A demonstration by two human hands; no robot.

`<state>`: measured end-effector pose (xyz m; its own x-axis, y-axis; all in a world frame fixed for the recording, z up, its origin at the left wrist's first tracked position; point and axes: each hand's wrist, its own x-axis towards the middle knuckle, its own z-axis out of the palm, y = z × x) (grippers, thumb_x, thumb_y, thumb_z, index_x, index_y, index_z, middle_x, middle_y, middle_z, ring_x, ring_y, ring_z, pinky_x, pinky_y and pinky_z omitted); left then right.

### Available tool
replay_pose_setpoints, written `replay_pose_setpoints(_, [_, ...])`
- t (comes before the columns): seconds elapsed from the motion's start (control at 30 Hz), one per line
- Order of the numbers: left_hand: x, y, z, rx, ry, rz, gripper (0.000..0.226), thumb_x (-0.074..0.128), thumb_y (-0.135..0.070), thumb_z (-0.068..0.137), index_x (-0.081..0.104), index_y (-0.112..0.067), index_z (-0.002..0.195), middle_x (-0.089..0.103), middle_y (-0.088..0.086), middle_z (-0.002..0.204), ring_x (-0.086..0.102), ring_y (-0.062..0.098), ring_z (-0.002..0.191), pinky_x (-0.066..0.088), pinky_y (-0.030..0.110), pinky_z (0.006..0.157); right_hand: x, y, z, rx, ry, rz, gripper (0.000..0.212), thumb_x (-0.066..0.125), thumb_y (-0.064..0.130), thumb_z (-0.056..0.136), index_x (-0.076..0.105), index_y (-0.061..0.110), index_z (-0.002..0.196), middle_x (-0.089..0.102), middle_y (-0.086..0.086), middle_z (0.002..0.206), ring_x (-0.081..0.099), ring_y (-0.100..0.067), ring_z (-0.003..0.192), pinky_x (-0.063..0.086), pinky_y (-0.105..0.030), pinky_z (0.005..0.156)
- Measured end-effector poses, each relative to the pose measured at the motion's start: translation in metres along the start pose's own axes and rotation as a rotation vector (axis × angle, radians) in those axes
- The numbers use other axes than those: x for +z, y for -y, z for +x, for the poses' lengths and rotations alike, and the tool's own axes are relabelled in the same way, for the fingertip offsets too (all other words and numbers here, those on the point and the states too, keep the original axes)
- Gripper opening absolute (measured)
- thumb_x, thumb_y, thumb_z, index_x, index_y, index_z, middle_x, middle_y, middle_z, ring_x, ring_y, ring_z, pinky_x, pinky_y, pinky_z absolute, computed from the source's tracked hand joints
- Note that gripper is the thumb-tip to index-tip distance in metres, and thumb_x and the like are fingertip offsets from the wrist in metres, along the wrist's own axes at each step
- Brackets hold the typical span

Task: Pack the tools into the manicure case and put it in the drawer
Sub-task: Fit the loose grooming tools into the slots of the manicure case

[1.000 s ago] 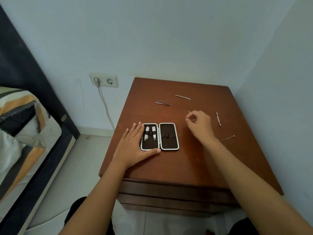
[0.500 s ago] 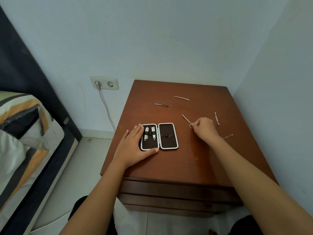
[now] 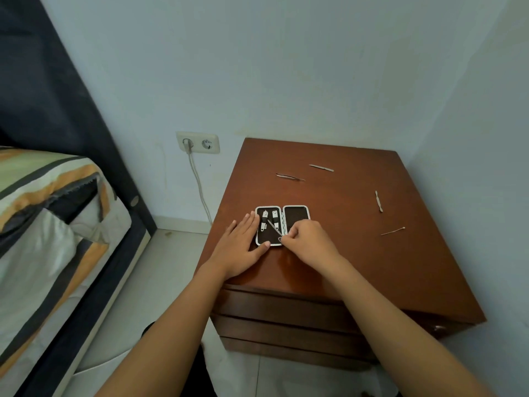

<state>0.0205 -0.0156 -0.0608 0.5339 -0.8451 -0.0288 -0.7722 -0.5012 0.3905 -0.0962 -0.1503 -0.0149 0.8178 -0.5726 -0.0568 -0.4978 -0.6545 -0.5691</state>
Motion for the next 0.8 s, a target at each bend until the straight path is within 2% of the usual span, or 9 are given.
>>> replay_pose_setpoints(0.17, [-0.002, -0.002, -0.004, -0.008, 0.005, -0.027, 0.065, 0.032, -0.044, 0.097, 0.002, -0.019, 0.150, 0.001, -0.003, 0.159, -0.004, 0.005, 0.144, -0.006, 0.027, 0.115, 0.005, 0.002, -0.006, 0.057, 0.023, -0.081, 0.030, 0.057, 0.024, 0.076, 0.059, 0.005, 0.053, 0.062, -0.013, 0.065, 0.059, -0.030, 0.071, 0.045, -0.034, 0.058])
replay_pose_setpoints(0.27, [-0.003, -0.002, -0.006, -0.002, 0.004, -0.042, 0.063, 0.033, -0.041, 0.098, 0.004, -0.020, 0.150, 0.002, -0.004, 0.159, -0.003, 0.004, 0.144, -0.006, 0.026, 0.114, 0.008, 0.005, -0.004, 0.088, 0.019, -0.099, 0.036, 0.056, 0.025, 0.078, 0.040, 0.015, 0.047, 0.044, -0.004, 0.057, 0.049, -0.028, 0.066, 0.031, -0.028, 0.047])
replay_pose_setpoints(0.33, [-0.003, -0.002, -0.008, 0.009, 0.007, -0.038, 0.063, 0.033, -0.041, 0.098, 0.004, -0.020, 0.150, 0.002, -0.005, 0.159, -0.003, 0.003, 0.144, -0.007, 0.024, 0.113, 0.011, 0.009, -0.001, 0.092, 0.008, -0.106, 0.038, 0.055, 0.023, 0.078, 0.035, 0.016, 0.047, 0.038, -0.002, 0.056, 0.045, -0.028, 0.065, 0.025, -0.026, 0.044])
replay_pose_setpoints(0.43, [-0.003, -0.002, -0.011, 0.020, 0.005, -0.027, 0.063, 0.032, -0.040, 0.098, 0.004, -0.019, 0.150, 0.002, -0.004, 0.159, -0.003, 0.003, 0.144, -0.007, 0.024, 0.113, 0.017, 0.016, 0.001, 0.058, -0.021, -0.118, 0.030, 0.055, 0.020, 0.079, 0.046, 0.014, 0.051, 0.051, -0.006, 0.069, 0.053, -0.028, 0.074, 0.034, -0.027, 0.053])
replay_pose_setpoints(0.5, [-0.002, -0.002, -0.012, 0.019, 0.005, -0.019, 0.062, 0.032, -0.040, 0.098, 0.004, -0.020, 0.150, 0.002, -0.004, 0.159, -0.003, 0.003, 0.144, -0.007, 0.024, 0.113, 0.023, 0.018, 0.000, -0.007, -0.068, -0.110, 0.019, 0.053, 0.017, 0.083, 0.062, 0.008, 0.069, 0.061, -0.009, 0.084, 0.057, -0.028, 0.087, 0.042, -0.032, 0.062])
replay_pose_setpoints(0.6, [-0.001, -0.001, -0.012, 0.025, 0.011, 0.006, 0.062, 0.029, -0.042, 0.098, 0.001, -0.020, 0.150, -0.001, -0.004, 0.159, -0.005, 0.003, 0.143, -0.008, 0.025, 0.114, 0.031, 0.007, -0.005, -0.186, -0.188, -0.127, 0.015, 0.053, 0.016, 0.086, 0.066, 0.008, 0.088, 0.062, -0.008, 0.093, 0.054, -0.026, 0.093, 0.047, -0.038, 0.075])
replay_pose_setpoints(0.7, [0.001, 0.000, -0.011, 0.036, 0.015, 0.033, 0.062, 0.027, -0.042, 0.099, -0.001, -0.019, 0.149, -0.003, -0.004, 0.159, -0.006, 0.003, 0.143, -0.009, 0.025, 0.114, 0.038, -0.009, -0.010, -0.359, -0.262, -0.166, 0.017, 0.054, 0.016, 0.085, 0.069, 0.011, 0.092, 0.064, -0.006, 0.091, 0.055, -0.027, 0.088, 0.051, -0.042, 0.073])
replay_pose_setpoints(0.8, [0.002, 0.001, -0.011, 0.046, 0.004, 0.048, 0.062, 0.025, -0.043, 0.099, -0.001, -0.019, 0.149, -0.003, -0.004, 0.159, -0.007, 0.003, 0.143, -0.009, 0.025, 0.114, 0.038, -0.015, -0.010, -0.446, -0.269, -0.249, 0.025, 0.050, 0.019, 0.083, 0.070, 0.014, 0.097, 0.066, -0.004, 0.092, 0.058, -0.026, 0.086, 0.052, -0.041, 0.068])
